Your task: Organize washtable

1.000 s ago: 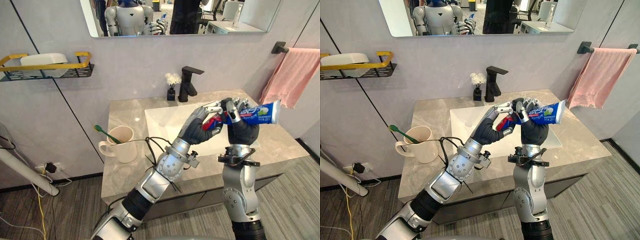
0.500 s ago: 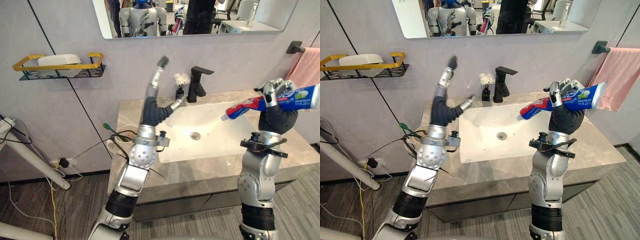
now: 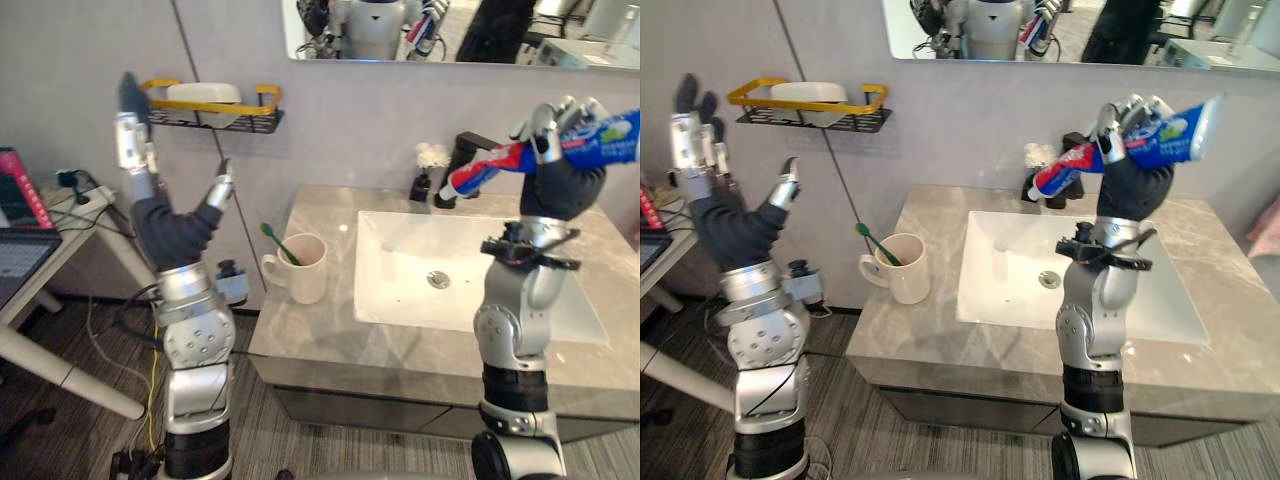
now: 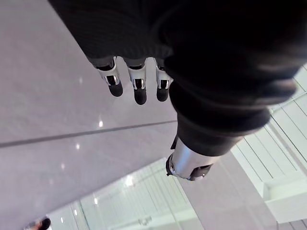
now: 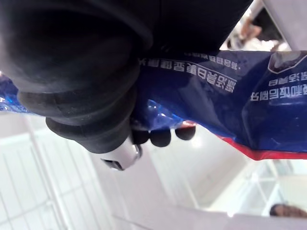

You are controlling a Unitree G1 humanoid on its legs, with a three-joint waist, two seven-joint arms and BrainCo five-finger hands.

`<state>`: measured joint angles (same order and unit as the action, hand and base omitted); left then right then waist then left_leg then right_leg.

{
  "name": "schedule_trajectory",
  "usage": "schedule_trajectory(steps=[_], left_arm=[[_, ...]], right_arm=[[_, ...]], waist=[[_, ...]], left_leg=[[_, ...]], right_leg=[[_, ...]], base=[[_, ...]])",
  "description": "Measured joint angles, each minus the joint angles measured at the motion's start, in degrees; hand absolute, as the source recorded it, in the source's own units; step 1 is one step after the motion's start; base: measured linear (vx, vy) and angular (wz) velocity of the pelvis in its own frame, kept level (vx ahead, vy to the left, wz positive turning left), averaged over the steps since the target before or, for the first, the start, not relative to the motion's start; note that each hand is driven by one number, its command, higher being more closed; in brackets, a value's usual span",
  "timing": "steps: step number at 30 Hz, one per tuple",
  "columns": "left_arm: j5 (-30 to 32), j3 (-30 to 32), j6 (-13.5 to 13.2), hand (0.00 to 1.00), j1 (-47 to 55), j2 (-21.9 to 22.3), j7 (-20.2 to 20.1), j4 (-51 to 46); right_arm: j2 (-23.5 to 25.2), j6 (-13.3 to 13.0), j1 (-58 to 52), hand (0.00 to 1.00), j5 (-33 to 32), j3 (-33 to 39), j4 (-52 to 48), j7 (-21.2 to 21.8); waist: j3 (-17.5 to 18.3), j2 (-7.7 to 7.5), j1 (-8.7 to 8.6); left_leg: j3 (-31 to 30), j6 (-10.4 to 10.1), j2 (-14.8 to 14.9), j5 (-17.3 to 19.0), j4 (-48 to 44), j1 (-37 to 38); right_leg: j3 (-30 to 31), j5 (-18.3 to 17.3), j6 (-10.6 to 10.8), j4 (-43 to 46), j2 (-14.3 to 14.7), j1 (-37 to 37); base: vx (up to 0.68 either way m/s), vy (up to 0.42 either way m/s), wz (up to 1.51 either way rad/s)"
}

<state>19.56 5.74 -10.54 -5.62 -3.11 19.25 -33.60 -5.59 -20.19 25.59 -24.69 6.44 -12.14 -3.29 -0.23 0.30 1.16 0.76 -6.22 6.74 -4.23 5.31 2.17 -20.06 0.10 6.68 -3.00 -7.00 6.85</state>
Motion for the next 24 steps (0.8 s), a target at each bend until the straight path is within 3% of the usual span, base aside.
schedule_trajectory(steps=[5, 15, 24], left_arm=[[-1.1, 5.9, 0.0, 0.0, 6.2, -0.3, 1.0, -3.4], [-3.7, 10.4, 0.7, 0.0, 17.8, 2.3, -0.5, -2.6], [-5.4, 10.8, 3.1, 0.0, 24.4, 5.3, -4.3, 9.1]], right_arm=[[-3.7, 0.6, 7.1, 1.0, -0.4, -4.8, 2.9, 1.7], [-6.4, 1.6, 8.7, 1.0, -8.7, -5.6, 3.5, 4.8], [-7.4, 3.0, 8.7, 1.0, -10.7, -6.6, 1.6, 5.8]], waist=[[-0.5, 0.03, 3.16], [-1.8, -2.05, 3.93], [-1.9, -3.57, 4.43]], left_leg=[[-4.2, -0.3, -0.2, -1.0, 0.0, -2.2], [-5.9, 0.2, -1.2, -1.5, 0.5, -2.3], [-3.6, 0.2, -0.7, -1.5, 0.2, -2.5]], right_leg=[[-3.6, -0.9, -0.4, 0.9, 0.1, 0.0], [-5.7, -2.5, -0.1, 2.9, -1.1, 0.5], [-3.3, -2.2, -0.2, 2.9, -1.0, -1.3]], base=[[-0.02, -0.023, 0.42], [-0.03, -0.001, 0.14], [0.0, -0.008, -0.13]])
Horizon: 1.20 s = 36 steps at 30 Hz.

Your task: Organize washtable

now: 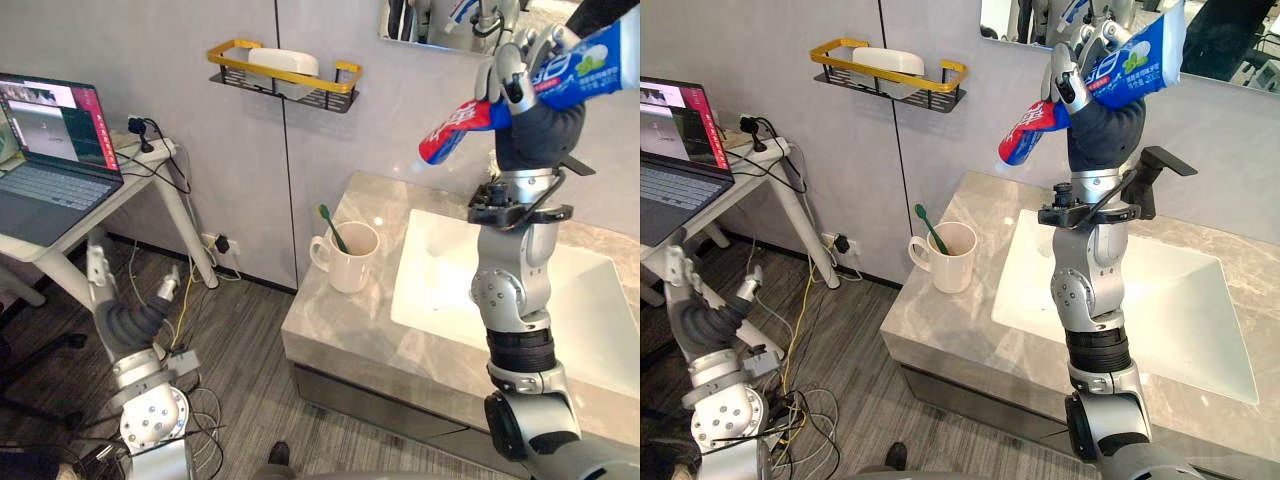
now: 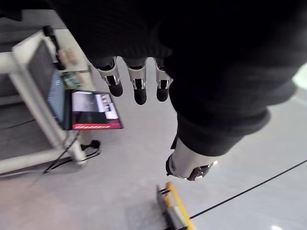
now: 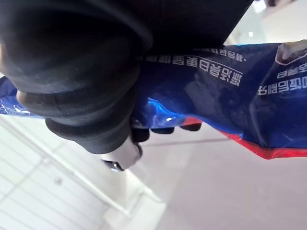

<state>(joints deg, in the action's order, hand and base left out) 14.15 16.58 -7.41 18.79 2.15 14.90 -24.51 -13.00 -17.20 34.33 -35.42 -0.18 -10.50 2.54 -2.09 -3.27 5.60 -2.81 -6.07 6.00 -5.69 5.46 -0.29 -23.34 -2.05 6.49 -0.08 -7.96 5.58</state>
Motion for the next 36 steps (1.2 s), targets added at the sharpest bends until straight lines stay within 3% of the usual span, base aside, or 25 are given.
schedule_trajectory(steps=[16, 24, 31, 36], left_arm=[[-1.2, -1.5, 2.5, 0.0, 1.6, 1.7, -2.4, 19.7], [-2.4, -6.4, 2.5, 0.0, 1.4, 1.7, -2.5, 21.7], [-2.5, -8.4, 2.6, 0.0, 1.4, 1.6, -2.4, 23.0], [-3.4, -8.5, 2.7, 0.0, 1.4, 1.5, -2.4, 23.8]], right_arm=[[-0.1, 2.8, 5.4, 1.0, 4.7, -3.0, 8.8, -5.8], [-3.2, 4.0, 12.5, 1.0, 6.6, -3.2, 13.7, -9.1], [-3.4, 4.1, 12.7, 1.0, 5.4, -4.3, 14.4, -8.9], [-3.9, 4.1, 12.7, 1.0, 1.9, -4.4, 14.4, -8.3]], waist=[[0.9, -1.66, 0.5], [1.0, -1.82, 1.65], [1.1, -1.98, 1.55], [1.4, -2.99, 1.51]], left_leg=[[-0.1, 0.1, -0.1, -0.1, 0.3, -1.4], [-3.5, -0.2, -0.4, -1.0, 0.0, -3.5], [-4.8, -0.3, -0.5, -1.7, 0.3, -4.2], [-4.7, -0.2, -0.4, -1.8, 0.4, -4.3]], right_leg=[[-0.4, 0.3, 0.0, -0.4, -0.1, -0.9], [-3.9, 0.4, 0.1, -1.3, -0.1, -0.7], [-5.0, 0.4, 0.1, -1.2, 0.0, -0.7], [-5.0, 0.4, 0.1, -1.3, 0.1, -0.8]], base=[[-0.01, -0.004, 0.01], [-0.01, -0.02, 0.21], [-0.04, -0.011, 0.09], [-0.03, -0.005, 0.0]])
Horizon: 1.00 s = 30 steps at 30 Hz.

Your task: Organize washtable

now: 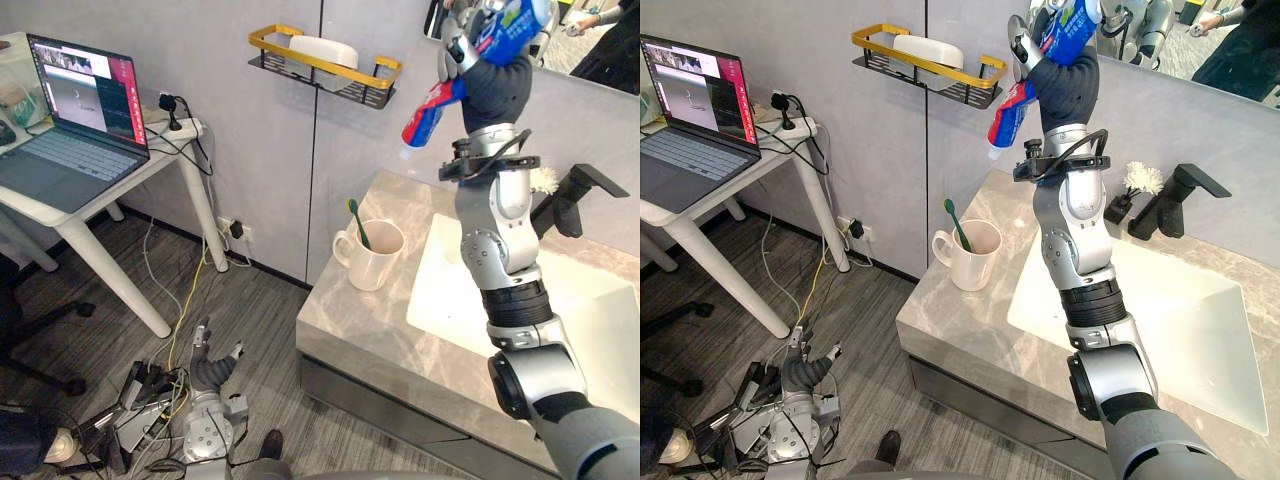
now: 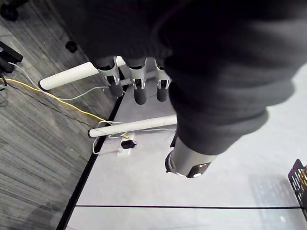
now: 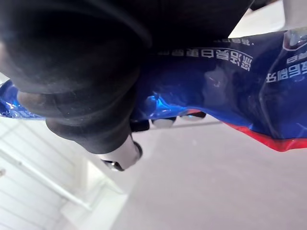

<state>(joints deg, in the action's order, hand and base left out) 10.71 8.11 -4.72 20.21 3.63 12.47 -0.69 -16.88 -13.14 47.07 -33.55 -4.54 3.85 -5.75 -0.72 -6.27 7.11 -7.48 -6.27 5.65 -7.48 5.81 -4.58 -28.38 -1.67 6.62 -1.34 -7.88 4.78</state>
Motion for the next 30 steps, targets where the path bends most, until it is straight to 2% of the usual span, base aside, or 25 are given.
schedule_trajectory(steps=[2, 6, 10, 20, 23, 30], left_arm=[[0.0, -0.2, 0.4, 0.0, 0.0, -0.5, 0.0, 0.0], [0.0, -0.3, 0.6, 0.0, -0.1, -0.7, 0.0, 0.0], [0.0, -0.3, 0.7, 0.0, -0.1, -0.6, 0.0, 0.2], [0.2, -1.7, 0.8, 0.0, -1.1, -0.8, 0.0, 2.5], [0.2, -1.8, 0.8, 0.0, -1.1, -1.1, 0.1, 2.6], [0.2, -1.8, 0.8, 0.0, -1.2, -1.3, 0.3, 3.2]], right_arm=[[-0.5, 0.0, -0.2, 1.0, -0.4, 0.0, -0.1, 0.8], [-1.1, 0.0, -3.0, 1.0, -0.5, 0.0, -2.8, 1.3], [-0.8, 0.0, -8.4, 1.0, -0.5, 0.0, -5.7, 2.6], [5.4, 0.1, -14.2, 1.0, 0.8, -3.8, -7.7, 3.2], [5.6, 0.3, -14.2, 1.0, 2.7, -4.8, -7.7, 3.2], [5.8, 0.5, -14.2, 1.0, 2.7, -4.7, -7.6, 2.2]], waist=[[0.0, -1.14, -0.05], [0.1, -2.24, -0.04], [0.0, -2.29, -0.08], [0.0, -2.19, -0.41], [0.0, -2.2, -0.16], [0.0, -2.22, -0.23]], left_leg=[[0.1, 0.0, 0.0, 0.0, 0.0, 0.0], [0.1, 0.0, -0.1, 0.0, -0.4, 0.0], [0.5, 0.0, 0.0, 0.0, -0.4, 0.4], [3.7, 0.0, 1.1, 0.1, 0.0, 0.9], [3.6, 0.0, 1.1, 0.1, 0.0, 0.7], [3.5, 0.0, 1.0, 0.1, -0.3, 0.4]], right_leg=[[0.1, 0.0, 0.0, 0.0, 0.0, -0.1], [0.1, 0.0, 0.0, 0.0, -0.1, 0.0], [0.5, 0.0, 0.0, 0.1, -0.1, -0.1], [3.3, 1.1, -0.7, -0.8, 0.8, -1.3], [3.2, 1.1, -0.7, -0.8, 0.8, -1.5], [3.2, 1.2, -0.7, -0.7, 0.7, -1.8]], base=[[0.0, 0.0, 0.0], [0.0, 0.0, 0.0], [-0.02, -0.009, -0.06], [-0.04, -0.01, -0.17], [0.0, 0.0, 0.0], [0.0, 0.0, 0.0]])
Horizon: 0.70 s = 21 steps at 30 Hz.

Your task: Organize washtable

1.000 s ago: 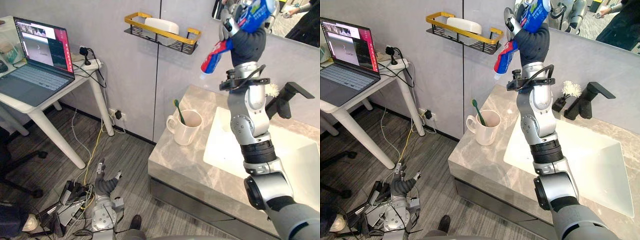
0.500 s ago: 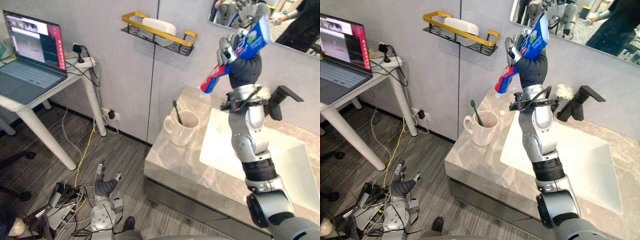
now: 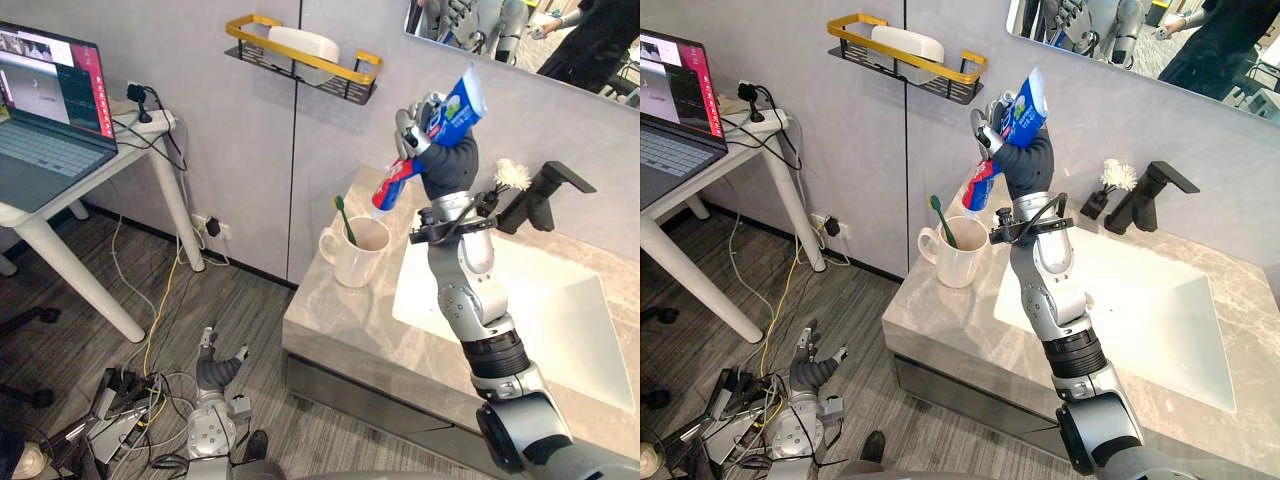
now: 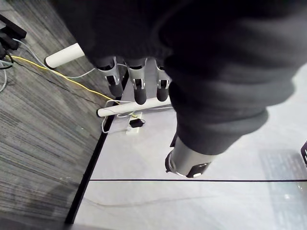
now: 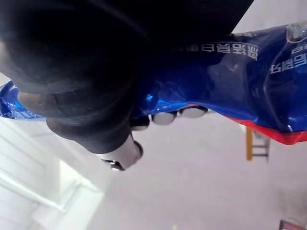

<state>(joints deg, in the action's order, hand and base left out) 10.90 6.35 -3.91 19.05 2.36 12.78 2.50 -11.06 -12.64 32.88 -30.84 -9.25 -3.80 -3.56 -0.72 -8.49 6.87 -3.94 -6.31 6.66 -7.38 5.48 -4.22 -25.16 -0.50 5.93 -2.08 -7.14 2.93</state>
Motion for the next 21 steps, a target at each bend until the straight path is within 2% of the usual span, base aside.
schedule_trajectory(steps=[21], left_arm=[[0.0, 0.0, 0.0, 0.0, 0.0, -0.3, 1.1, 2.8]], right_arm=[[-0.8, -0.4, 5.5, 1.0, 2.1, 2.7, 0.5, -2.6]], waist=[[-0.2, 0.38, -0.18]], left_leg=[[0.2, 0.0, 0.1, 0.0, 0.3, -0.4]], right_leg=[[0.1, 0.0, 0.0, 0.0, 0.0, -0.3]], base=[[-0.01, -0.002, 0.0]])
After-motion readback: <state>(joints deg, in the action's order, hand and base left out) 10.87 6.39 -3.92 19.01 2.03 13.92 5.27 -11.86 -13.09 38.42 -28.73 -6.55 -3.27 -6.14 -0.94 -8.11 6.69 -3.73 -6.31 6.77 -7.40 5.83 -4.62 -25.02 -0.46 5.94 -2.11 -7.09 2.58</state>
